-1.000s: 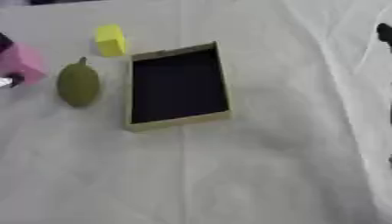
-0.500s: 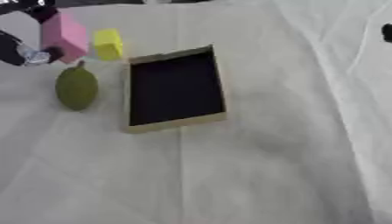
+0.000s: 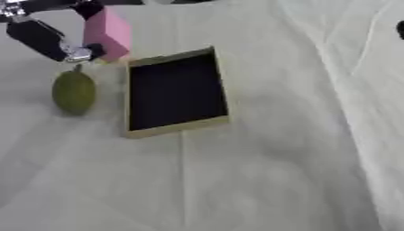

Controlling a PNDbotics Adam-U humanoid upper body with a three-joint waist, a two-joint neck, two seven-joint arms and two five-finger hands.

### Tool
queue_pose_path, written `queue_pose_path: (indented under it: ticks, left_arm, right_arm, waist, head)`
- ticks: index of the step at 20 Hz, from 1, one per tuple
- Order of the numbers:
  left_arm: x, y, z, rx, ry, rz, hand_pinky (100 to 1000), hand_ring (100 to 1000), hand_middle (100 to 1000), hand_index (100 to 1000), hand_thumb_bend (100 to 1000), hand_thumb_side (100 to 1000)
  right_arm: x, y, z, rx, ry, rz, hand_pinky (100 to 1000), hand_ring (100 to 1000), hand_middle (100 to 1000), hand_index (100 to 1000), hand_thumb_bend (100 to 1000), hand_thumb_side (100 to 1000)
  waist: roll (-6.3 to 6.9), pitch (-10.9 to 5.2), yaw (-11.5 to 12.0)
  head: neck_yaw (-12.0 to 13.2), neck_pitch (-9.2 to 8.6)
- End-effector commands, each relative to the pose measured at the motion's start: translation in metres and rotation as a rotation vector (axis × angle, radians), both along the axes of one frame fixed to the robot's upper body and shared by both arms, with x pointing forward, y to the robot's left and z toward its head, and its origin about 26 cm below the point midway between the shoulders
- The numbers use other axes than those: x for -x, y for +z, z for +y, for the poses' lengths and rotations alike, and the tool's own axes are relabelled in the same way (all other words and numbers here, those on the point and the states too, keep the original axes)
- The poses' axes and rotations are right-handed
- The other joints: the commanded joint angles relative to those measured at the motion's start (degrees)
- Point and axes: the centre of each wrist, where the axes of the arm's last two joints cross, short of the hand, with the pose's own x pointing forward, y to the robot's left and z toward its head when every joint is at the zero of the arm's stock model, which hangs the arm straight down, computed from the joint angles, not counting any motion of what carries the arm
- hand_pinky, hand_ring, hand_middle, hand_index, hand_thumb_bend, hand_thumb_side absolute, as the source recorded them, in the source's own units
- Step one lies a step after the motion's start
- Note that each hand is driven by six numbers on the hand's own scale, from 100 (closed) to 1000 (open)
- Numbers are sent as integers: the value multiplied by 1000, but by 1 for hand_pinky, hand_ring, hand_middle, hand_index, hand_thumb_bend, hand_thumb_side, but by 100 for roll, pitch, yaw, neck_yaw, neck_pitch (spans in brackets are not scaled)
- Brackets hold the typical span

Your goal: Pick up objects on the table and place them in the box.

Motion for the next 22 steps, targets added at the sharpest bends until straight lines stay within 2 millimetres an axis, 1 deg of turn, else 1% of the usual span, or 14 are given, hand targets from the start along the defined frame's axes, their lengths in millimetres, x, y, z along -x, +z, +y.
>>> queue_pose_path:
  ticks: [1,6,8,11,12,15,18,22]
  left_arm:
    - [-7,2,-10,-22,-14,-9,857,675,557,701,100,251]
    - [-21,-4,-26,-1,-34,30,858,671,556,701,100,303]
    - [-27,-6,-32,6,-32,40,858,670,556,701,100,305]
    - [-33,-11,-42,-4,-23,32,857,674,558,702,100,282]
    - [-35,-14,-46,-14,-16,24,857,678,559,702,100,263]
    - [-41,-26,-53,-54,9,10,857,680,559,702,100,255]
    - [-47,-36,-57,-80,26,4,859,686,562,706,100,237]
    - [-51,-44,-59,-118,33,7,867,698,573,723,100,241]
  right_arm:
    - [2,10,1,13,13,-35,910,977,567,833,100,641]
    - [0,14,3,2,22,-49,911,978,567,834,100,643]
    - [-1,15,5,-3,28,-54,911,979,567,834,100,644]
    - [-1,16,6,-11,32,-55,911,980,567,834,100,645]
    - [-1,17,6,-12,33,-56,910,980,567,834,100,645]
    - [-2,18,7,-14,38,-59,910,980,568,834,100,646]
    - [-3,19,8,-19,43,-59,910,980,568,834,100,647]
    - [-3,20,10,-24,50,-60,910,980,568,834,100,649]
  waist:
    - [32,-148,-37]
    - [49,-66,-172]
    - [53,-32,-233]
    - [65,1,-303]
    - [70,9,-320]
    - [76,22,-354]
    - [76,31,-374]
    - [91,41,-383]
  head:
    - [29,-62]
    - [37,-98]
    - [45,-130]
    - [72,-179]
    - [74,-194]
    - [85,-218]
    - [91,-240]
    - [72,-234]
